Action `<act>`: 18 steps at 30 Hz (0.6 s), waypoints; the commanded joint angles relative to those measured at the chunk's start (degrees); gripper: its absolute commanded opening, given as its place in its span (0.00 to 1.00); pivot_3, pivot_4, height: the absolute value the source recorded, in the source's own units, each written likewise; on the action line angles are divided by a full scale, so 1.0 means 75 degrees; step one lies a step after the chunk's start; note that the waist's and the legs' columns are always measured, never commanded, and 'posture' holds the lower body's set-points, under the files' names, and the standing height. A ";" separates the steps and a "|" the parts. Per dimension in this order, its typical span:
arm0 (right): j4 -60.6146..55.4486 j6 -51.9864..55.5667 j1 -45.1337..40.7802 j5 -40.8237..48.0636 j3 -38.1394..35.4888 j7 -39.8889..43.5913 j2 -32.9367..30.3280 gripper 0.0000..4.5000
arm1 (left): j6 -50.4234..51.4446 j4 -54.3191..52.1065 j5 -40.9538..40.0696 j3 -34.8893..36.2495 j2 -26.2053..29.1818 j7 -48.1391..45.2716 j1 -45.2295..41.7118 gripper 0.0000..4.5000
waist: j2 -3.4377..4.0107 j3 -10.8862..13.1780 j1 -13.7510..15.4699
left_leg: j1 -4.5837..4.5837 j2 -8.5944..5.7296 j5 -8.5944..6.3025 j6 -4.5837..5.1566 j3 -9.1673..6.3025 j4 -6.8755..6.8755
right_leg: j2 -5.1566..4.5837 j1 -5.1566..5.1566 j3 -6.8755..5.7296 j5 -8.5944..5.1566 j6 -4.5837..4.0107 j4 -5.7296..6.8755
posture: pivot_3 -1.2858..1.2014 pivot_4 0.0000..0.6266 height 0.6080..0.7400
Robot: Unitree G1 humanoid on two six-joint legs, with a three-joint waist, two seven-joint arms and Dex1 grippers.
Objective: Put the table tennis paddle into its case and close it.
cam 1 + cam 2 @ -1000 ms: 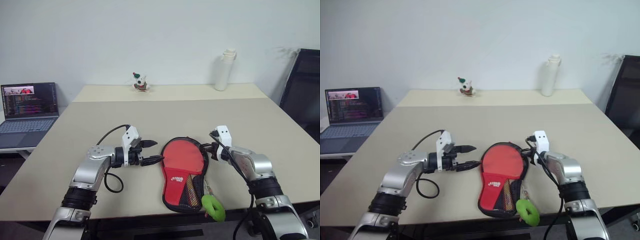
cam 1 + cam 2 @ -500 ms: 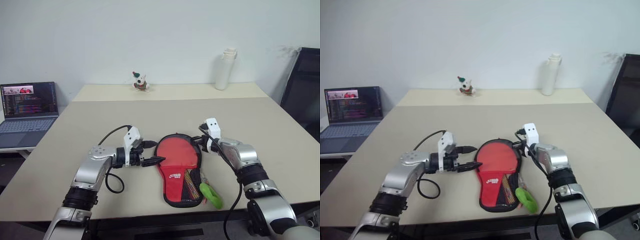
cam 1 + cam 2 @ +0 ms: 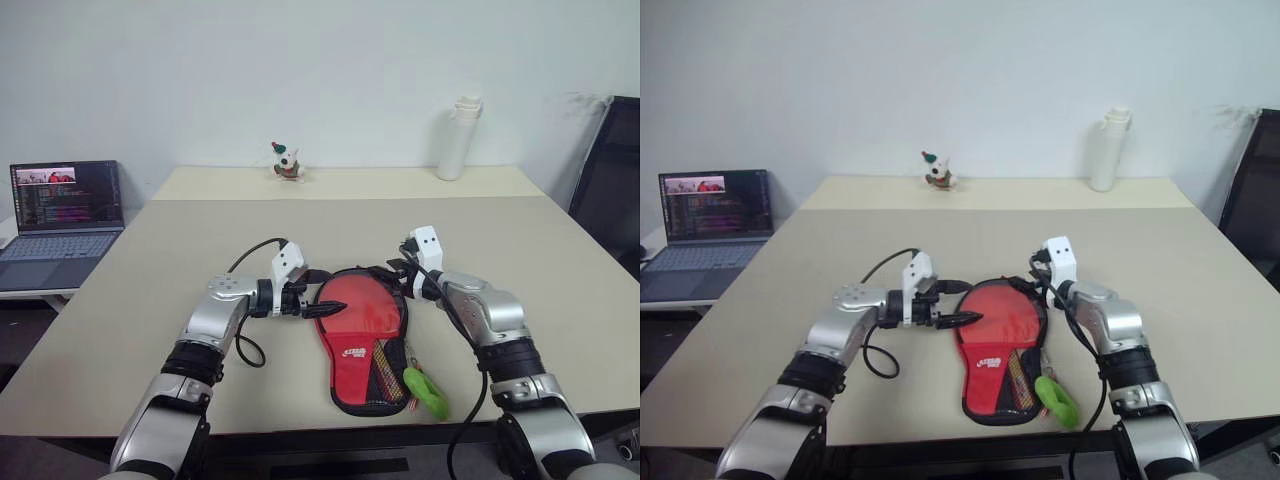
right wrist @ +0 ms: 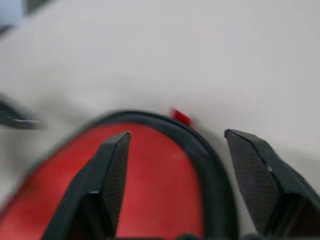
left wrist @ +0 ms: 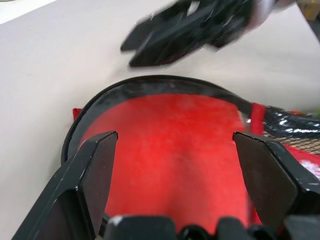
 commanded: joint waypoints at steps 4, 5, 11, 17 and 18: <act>-0.3955 0.2169 0.2035 0.1489 -0.0827 0.0499 -0.1458 0.69 | -0.1329 0.2096 0.0638 -0.0297 -0.0841 -0.0129 -0.1131 0.90 | -0.0004 0.0003 0.0159 | -0.0014 -0.0016 0.0000 0.0000 -0.0012 0.0005 | -0.0010 0.0001 -0.0012 -0.0008 0.0013 -0.0009 | 0.52 0.24 1.00; -0.4426 0.2446 0.2340 0.1737 -0.0933 0.0565 -0.1659 0.69 | -0.1518 0.2417 0.0739 -0.0307 -0.0950 -0.0120 -0.1269 0.90 | -0.0006 0.0005 0.0170 | -0.0018 -0.0017 0.0000 0.0001 -0.0009 0.0007 | -0.0009 -0.0001 -0.0010 -0.0010 0.0018 -0.0011 | 0.52 0.24 1.00; -0.6309 0.3598 0.3678 0.3165 -0.1701 0.0814 -0.2347 0.69 | -0.2349 0.3757 0.1231 -0.0331 -0.1411 0.0030 -0.1771 0.90 | -0.0011 0.0007 0.0074 | -0.0009 -0.0011 0.0000 0.0002 -0.0011 0.0006 | 0.0012 0.0004 -0.0005 -0.0028 0.0045 -0.0020 | 0.52 0.24 1.00; -0.7335 0.3877 0.4914 0.3775 -0.1881 0.0623 -0.2789 0.97 | -0.2786 0.4348 0.1585 -0.0297 -0.1651 0.0088 -0.1892 0.90 | -0.0015 0.0010 0.0061 | -0.0007 -0.0009 0.0000 0.0002 -0.0014 0.0009 | 0.0013 0.0011 -0.0008 -0.0030 0.0044 -0.0022 | 0.52 0.24 1.00; -0.7412 0.3848 0.5045 0.3701 -0.1802 0.0487 -0.2808 0.99 | -0.2818 0.4383 0.1612 -0.0284 -0.1664 0.0071 -0.1886 0.90 | -0.0016 0.0009 0.0062 | -0.0008 -0.0007 0.0000 0.0002 -0.0014 0.0009 | 0.0010 0.0011 -0.0007 -0.0030 0.0045 -0.0025 | 0.52 0.24 1.00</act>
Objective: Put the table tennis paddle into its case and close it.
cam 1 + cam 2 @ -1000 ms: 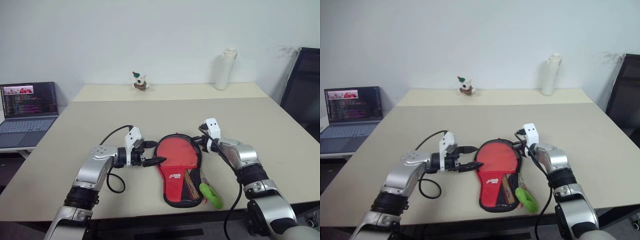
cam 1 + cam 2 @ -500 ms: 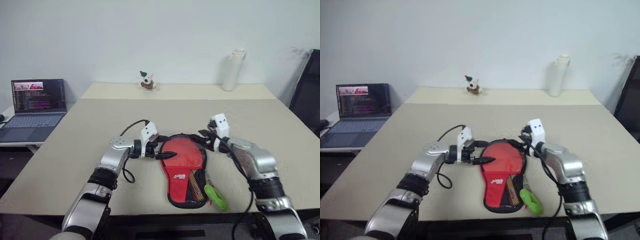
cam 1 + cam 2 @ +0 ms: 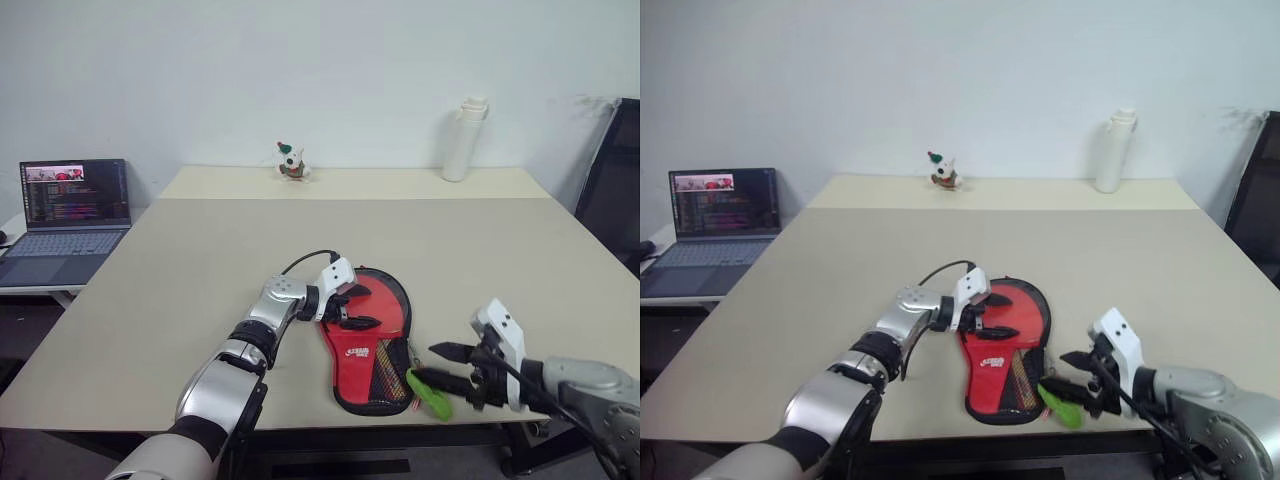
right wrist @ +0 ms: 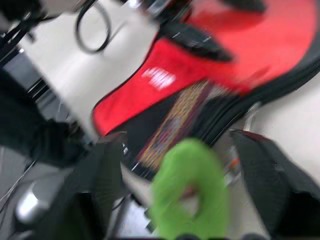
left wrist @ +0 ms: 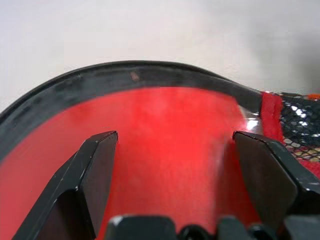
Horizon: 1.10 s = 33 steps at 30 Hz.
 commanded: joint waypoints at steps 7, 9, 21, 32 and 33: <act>-0.0272 -0.0914 0.0712 -0.1286 0.1362 -0.1131 -0.0468 0.99 | -0.0319 0.0213 0.0229 0.0075 -0.0078 -0.0030 -0.0086 0.90 | -0.0004 -0.0003 -0.0001 | 0.0001 0.0000 0.0000 0.0000 0.0003 0.0000 | -0.0001 0.0007 0.0000 0.0001 0.0002 -0.0019 | 0.52 0.24 1.00; -0.0083 -0.1296 0.0727 -0.1799 0.1827 -0.1281 -0.0623 0.99 | -0.0329 0.0209 0.0242 0.0079 -0.0073 -0.0041 -0.0069 0.90 | -0.0005 -0.0004 -0.0002 | 0.0001 -0.0001 0.0000 0.0000 0.0004 0.0000 | -0.0001 0.0009 0.0000 0.0001 0.0003 -0.0025 | 0.52 0.24 1.00; 0.0779 -0.2297 0.0482 -0.2713 0.1728 -0.1404 -0.0576 0.55 | -0.0474 0.0228 0.0464 -0.0031 0.0021 -0.0089 0.0141 0.90 | -0.0005 -0.0004 0.0000 | 0.0003 -0.0005 0.0000 0.0000 0.0003 -0.0002 | 0.0001 0.0017 -0.0003 0.0003 0.0005 -0.0036 | 0.52 0.24 1.00; 0.0489 -0.2453 0.0978 -0.2486 0.1043 -0.0333 -0.1451 0.01 | -0.0440 0.0316 0.0565 -0.0130 -0.0121 -0.0133 0.0270 0.90 | -0.0004 -0.0010 0.0013 | 0.0030 -0.0002 -0.0001 0.0000 -0.0011 -0.0002 | 0.0000 0.0062 -0.0014 0.0003 0.0005 -0.0055 | 0.52 0.24 1.00; 0.0415 -0.2481 0.1056 -0.2446 0.1027 -0.0242 -0.1487 0.01 | -0.0420 0.0325 0.0566 -0.0134 -0.0135 -0.0144 0.0278 0.90 | -0.0004 -0.0010 0.0014 | 0.0030 -0.0001 -0.0001 0.0000 -0.0012 -0.0002 | 0.0000 0.0063 -0.0016 0.0003 0.0005 -0.0056 | 0.52 0.24 1.00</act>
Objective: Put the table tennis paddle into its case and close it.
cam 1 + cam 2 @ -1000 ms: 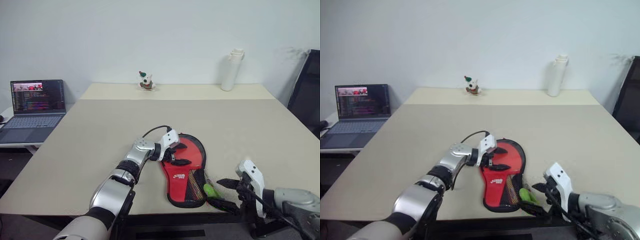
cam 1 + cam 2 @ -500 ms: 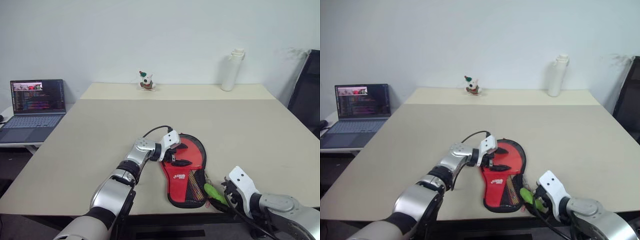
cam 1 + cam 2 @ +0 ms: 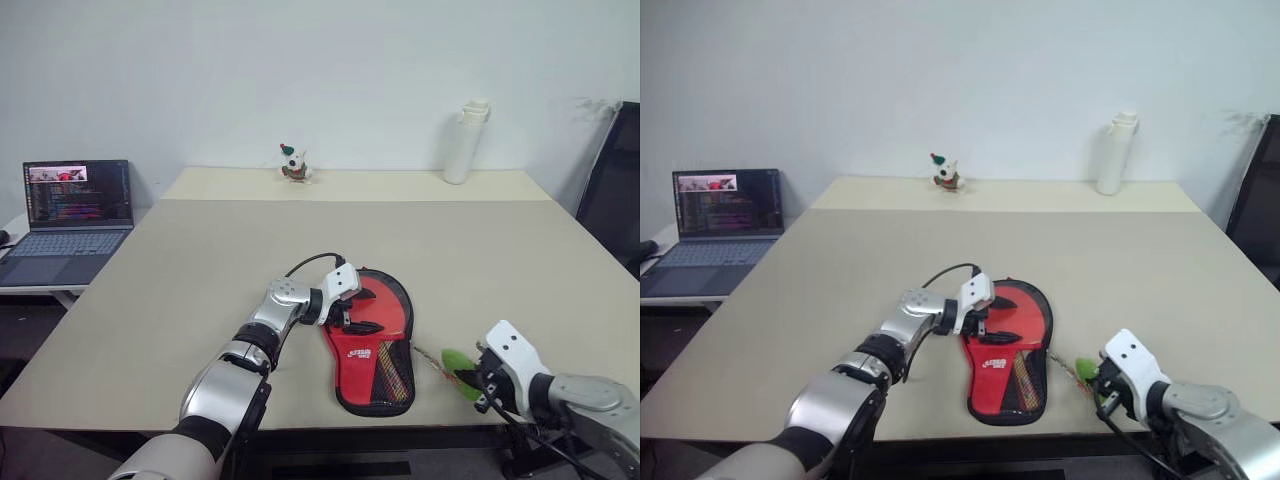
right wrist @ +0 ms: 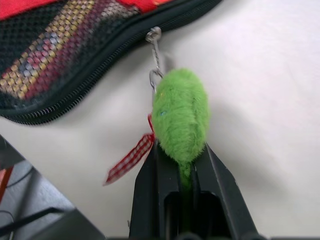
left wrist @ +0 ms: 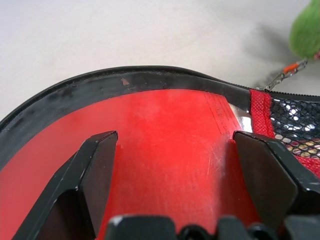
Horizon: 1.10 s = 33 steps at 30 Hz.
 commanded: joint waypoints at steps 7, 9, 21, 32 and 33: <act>-0.0775 -0.0299 0.0520 0.0333 -0.0111 0.0727 -0.0313 0.01 | 0.0249 0.0305 0.0258 -0.0164 -0.0091 -0.0202 0.0252 0.90 | -0.0001 -0.0005 0.0028 | 0.0007 -0.0001 0.0000 0.0000 -0.0004 0.0001 | -0.0003 0.0012 -0.0004 0.0001 0.0002 -0.0004 | 0.52 0.24 1.00; -0.0843 -0.0342 0.0643 0.0358 -0.0050 0.0864 -0.0400 0.01 | 0.0253 0.0347 0.0318 -0.0200 -0.0089 -0.0136 0.0286 0.90 | 0.0000 -0.0009 0.0044 | 0.0007 -0.0001 0.0000 0.0000 -0.0008 0.0001 | -0.0004 0.0014 -0.0007 0.0000 0.0002 -0.0006 | 0.52 0.24 1.00; -0.1873 -0.0515 0.1852 0.0859 0.0068 0.1722 -0.1052 0.01 | 0.0282 0.0407 0.0459 -0.0305 -0.0074 -0.0013 0.0332 0.90 | -0.0005 -0.0045 0.0111 | 0.0011 0.0000 -0.0001 -0.0001 -0.0013 0.0000 | -0.0003 0.0022 -0.0016 -0.0001 0.0004 -0.0013 | 0.52 0.24 1.00; -0.2745 -0.0849 0.2382 0.2912 0.0160 0.1891 -0.1839 0.01 | 0.0316 0.0389 0.0504 -0.0277 -0.0050 0.0141 0.0355 0.90 | -0.0016 -0.0065 0.0109 | 0.0037 0.0006 -0.0001 -0.0001 -0.0009 0.0001 | -0.0008 0.0046 -0.0013 -0.0001 0.0005 -0.0013 | 0.52 0.24 1.00; -0.2745 -0.0917 0.2366 0.2982 0.0240 0.1798 -0.1900 0.01 | 0.0319 0.0381 0.0505 -0.0276 -0.0058 0.0147 0.0358 0.90 | -0.0018 -0.0067 0.0110 | 0.0038 0.0006 -0.0001 -0.0001 -0.0011 0.0001 | -0.0009 0.0048 -0.0014 -0.0001 0.0005 -0.0014 | 0.52 0.24 1.00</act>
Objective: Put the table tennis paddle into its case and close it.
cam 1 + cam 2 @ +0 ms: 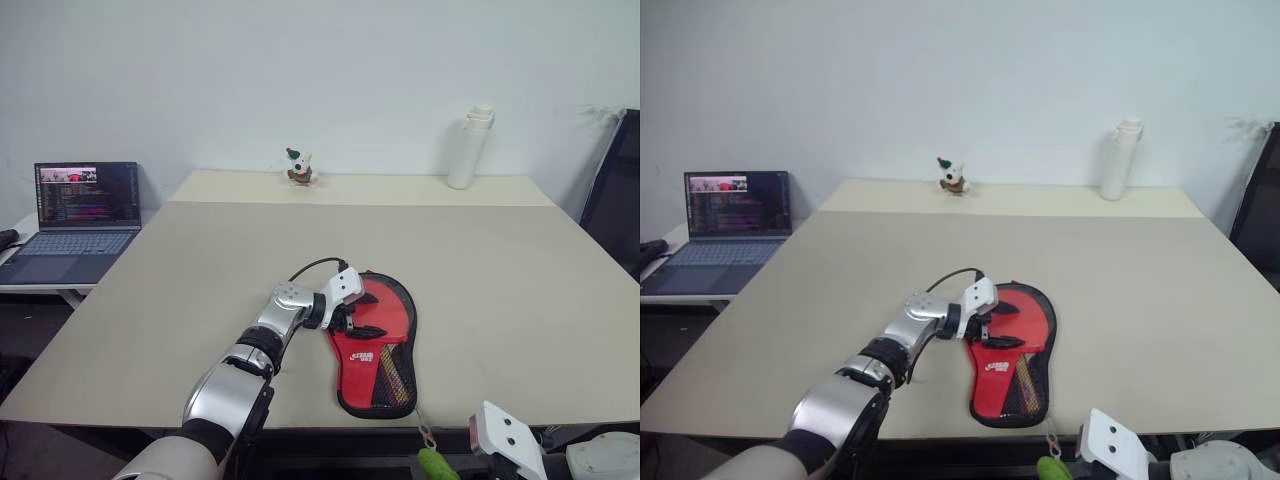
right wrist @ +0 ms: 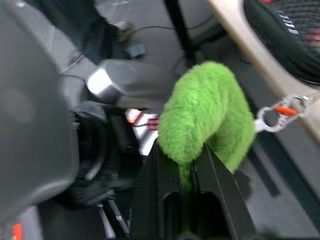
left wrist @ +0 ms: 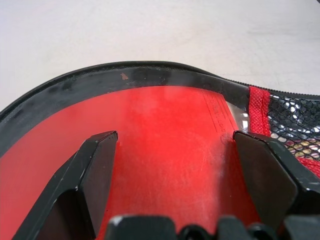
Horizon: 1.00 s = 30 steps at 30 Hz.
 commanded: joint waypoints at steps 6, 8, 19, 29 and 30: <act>-0.0280 0.0034 -0.0415 0.0880 0.0281 -0.0481 -0.0248 0.01 | 0.0173 0.0272 0.0383 -0.0236 0.0061 0.0077 0.0224 0.90 | -0.0003 -0.0005 0.0005 | -0.0002 0.0001 0.0000 0.0000 -0.0003 -0.0004 | 0.0000 0.0000 -0.0003 -0.0001 -0.0001 -0.0005 | 0.52 0.24 1.00; -0.0090 0.0106 -0.0643 0.1048 0.0038 -0.0502 -0.0258 0.06 | 0.0185 0.0267 0.0352 -0.0198 0.0055 0.0138 0.0199 0.90 | -0.0003 -0.0006 0.0005 | -0.0001 0.0001 0.0000 0.0000 0.0000 -0.0001 | 0.0000 0.0001 0.0000 0.0000 0.0000 -0.0003 | 0.52 0.24 1.00; 0.1414 0.0252 -0.2706 0.2030 -0.0796 -0.1200 0.0170 0.55 | 0.0201 -0.0130 -0.0087 0.0220 0.0087 0.0079 0.0161 0.90 | -0.0010 -0.0002 -0.0002 | 0.0003 0.0004 0.0000 0.0000 0.0002 0.0001 | -0.0001 0.0003 0.0003 0.0002 0.0002 -0.0002 | 0.52 0.24 1.00; 0.5131 -0.2491 -0.5032 -0.0863 0.0398 0.0092 0.1377 0.55 | 0.2714 -0.5564 -0.2041 0.1323 0.1670 -0.0717 0.1808 0.90 | 0.0010 0.0058 -0.0121 | -0.0045 0.0012 0.0001 0.0001 0.0007 -0.0011 | 0.0011 -0.0057 0.0020 0.0002 -0.0003 0.0008 | 0.52 0.24 1.00; 0.5522 -0.2678 -0.5246 -0.1024 0.0492 0.0291 0.1466 0.55 | 0.3177 -0.6252 -0.2244 0.1406 0.1866 -0.0634 0.2116 0.90 | 0.0015 0.0060 -0.0145 | -0.0046 0.0014 0.0001 0.0001 0.0008 -0.0012 | 0.0011 -0.0061 0.0020 0.0002 -0.0005 0.0008 | 0.52 0.24 1.00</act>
